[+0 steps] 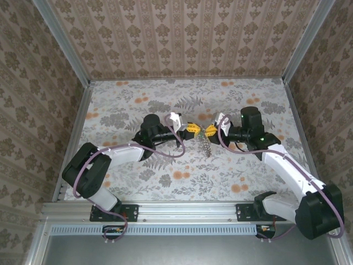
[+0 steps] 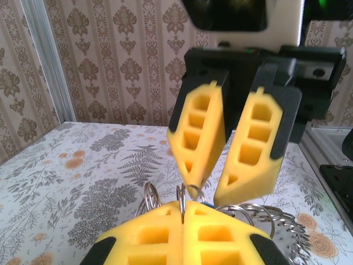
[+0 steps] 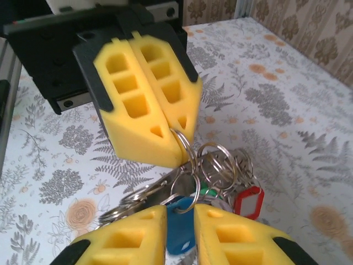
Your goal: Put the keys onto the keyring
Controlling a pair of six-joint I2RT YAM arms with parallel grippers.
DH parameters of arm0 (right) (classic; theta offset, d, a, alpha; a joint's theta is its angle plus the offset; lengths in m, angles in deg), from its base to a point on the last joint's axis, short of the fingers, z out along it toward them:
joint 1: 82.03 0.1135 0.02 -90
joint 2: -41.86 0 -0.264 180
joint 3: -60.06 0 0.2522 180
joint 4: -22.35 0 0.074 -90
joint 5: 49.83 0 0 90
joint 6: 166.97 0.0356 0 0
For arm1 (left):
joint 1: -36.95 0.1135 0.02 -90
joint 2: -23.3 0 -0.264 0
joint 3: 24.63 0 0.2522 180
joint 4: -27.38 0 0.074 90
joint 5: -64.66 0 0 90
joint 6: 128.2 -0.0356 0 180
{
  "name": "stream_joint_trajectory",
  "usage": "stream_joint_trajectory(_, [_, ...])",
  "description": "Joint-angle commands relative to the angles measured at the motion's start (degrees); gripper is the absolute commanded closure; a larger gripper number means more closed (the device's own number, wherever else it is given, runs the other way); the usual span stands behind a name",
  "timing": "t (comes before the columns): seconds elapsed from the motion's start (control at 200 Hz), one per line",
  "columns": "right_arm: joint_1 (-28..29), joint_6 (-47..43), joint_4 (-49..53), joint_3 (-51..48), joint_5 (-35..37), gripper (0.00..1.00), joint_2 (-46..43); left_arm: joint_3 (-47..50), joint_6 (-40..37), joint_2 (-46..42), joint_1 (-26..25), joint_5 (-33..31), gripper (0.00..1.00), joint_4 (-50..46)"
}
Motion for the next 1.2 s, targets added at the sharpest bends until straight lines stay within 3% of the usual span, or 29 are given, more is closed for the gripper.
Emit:
stream_joint_trajectory(0.0, [0.3, -5.5, 1.4, 1.6, 1.1, 0.79, -2.6, -0.2, -2.4, -2.7, -0.2, 0.1, 1.0, 0.1])
stream_joint_trajectory(0.32, [1.1, -10.1, 0.3, 3.7, 0.8, 0.81, -0.5, -1.2, -3.3, -3.0, -0.2, 1.3, 1.0, -2.0])
stream_joint_trajectory(1.195, [2.3, -10.2, -2.2, 4.4, -0.9, 0.81, 5.4, -2.3, -3.6, -3.3, -0.4, 3.1, 1.0, -4.0])
